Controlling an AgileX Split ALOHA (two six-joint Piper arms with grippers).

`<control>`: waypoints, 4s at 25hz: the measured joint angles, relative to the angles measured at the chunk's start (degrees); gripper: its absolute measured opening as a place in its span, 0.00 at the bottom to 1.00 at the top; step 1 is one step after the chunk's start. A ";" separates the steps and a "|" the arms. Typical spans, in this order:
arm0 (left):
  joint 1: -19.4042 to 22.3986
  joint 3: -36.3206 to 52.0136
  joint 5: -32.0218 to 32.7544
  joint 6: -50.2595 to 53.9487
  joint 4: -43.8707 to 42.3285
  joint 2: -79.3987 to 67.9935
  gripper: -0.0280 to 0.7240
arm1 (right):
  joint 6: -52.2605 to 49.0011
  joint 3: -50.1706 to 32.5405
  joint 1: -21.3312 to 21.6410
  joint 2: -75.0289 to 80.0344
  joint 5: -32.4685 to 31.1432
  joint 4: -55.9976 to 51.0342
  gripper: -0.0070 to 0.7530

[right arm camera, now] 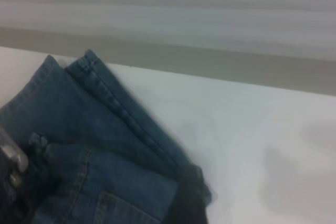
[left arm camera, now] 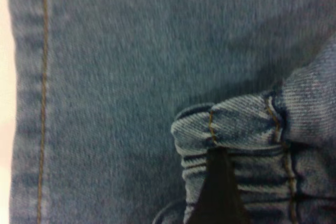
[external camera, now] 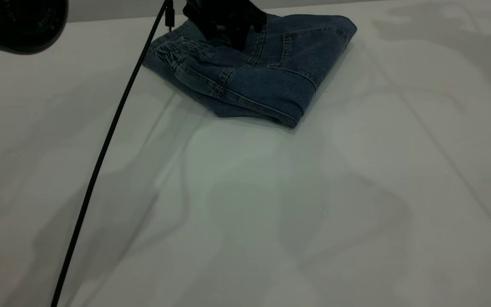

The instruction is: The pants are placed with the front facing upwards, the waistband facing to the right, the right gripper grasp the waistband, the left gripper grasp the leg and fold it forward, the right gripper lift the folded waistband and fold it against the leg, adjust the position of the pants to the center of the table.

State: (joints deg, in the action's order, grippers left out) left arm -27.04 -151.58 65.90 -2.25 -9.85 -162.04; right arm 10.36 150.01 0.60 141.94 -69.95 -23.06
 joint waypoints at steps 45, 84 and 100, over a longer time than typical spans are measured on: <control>-1.24 16.10 4.22 -1.53 14.44 9.13 0.66 | 0.70 0.00 0.00 0.00 0.00 0.10 0.78; -8.47 18.49 4.21 -2.21 5.54 17.80 0.66 | 0.70 0.00 0.00 -0.13 0.00 0.27 0.78; -7.87 17.17 4.25 -1.75 -4.11 34.33 0.66 | -0.43 0.00 -0.06 -15.02 -0.15 1.05 0.78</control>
State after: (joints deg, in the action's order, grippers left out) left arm -34.91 -134.41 70.16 -4.00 -13.96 -127.71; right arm 9.92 150.01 0.54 126.92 -70.10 -22.01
